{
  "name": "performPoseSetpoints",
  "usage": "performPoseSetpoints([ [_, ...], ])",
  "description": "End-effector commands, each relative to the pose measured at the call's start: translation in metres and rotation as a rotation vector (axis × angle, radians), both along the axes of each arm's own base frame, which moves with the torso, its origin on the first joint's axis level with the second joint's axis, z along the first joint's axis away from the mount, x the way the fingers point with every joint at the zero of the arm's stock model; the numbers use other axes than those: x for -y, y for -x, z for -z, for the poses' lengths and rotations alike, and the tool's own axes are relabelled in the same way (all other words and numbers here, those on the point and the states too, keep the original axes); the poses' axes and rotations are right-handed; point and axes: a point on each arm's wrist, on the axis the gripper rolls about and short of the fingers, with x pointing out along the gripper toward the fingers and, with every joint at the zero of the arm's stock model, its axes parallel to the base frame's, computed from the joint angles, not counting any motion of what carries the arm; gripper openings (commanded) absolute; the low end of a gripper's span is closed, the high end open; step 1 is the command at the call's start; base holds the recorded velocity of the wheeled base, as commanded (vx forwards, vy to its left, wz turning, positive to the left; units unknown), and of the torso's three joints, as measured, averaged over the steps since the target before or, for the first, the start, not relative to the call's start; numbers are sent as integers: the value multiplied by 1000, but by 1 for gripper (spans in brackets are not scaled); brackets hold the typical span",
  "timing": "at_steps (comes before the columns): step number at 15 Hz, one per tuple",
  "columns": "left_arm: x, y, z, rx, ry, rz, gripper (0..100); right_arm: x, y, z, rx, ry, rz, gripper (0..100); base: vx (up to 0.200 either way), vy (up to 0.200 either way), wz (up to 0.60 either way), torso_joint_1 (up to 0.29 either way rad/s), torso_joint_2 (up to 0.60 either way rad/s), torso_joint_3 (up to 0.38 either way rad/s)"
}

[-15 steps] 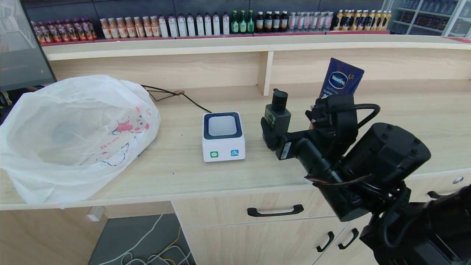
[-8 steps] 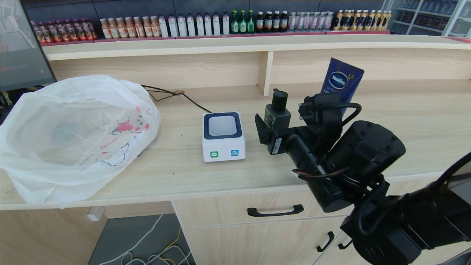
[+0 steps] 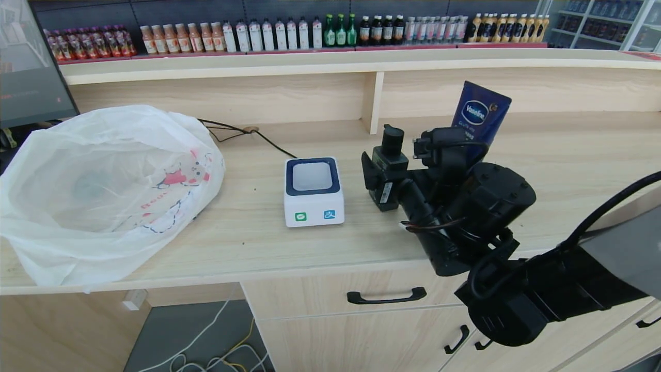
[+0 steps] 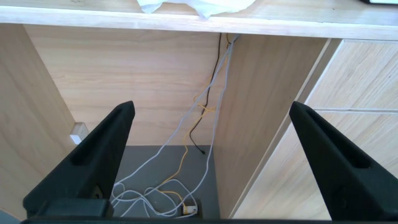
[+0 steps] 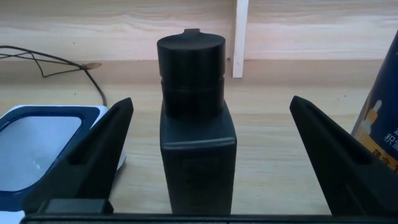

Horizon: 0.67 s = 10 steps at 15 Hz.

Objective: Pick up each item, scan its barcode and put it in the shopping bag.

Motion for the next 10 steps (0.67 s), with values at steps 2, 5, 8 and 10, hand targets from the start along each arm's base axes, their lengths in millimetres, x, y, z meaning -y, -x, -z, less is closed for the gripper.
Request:
performPoseSetpoints([
  [2,0,0,0,0,0,-1,100,0,-11,2,9,-7,17,100,0,0,0,0,0,0],
  [5,0,0,0,0,0,0,100,5,-21,4,13,-10,39,100,0,0,0,0,0,0],
  [8,0,0,0,0,0,0,100,4,-22,8,6,-4,39,100,0,0,0,0,0,0],
  [10,0,0,0,0,0,0,100,3,-24,11,2,1,40,100,0,0,0,0,0,0],
])
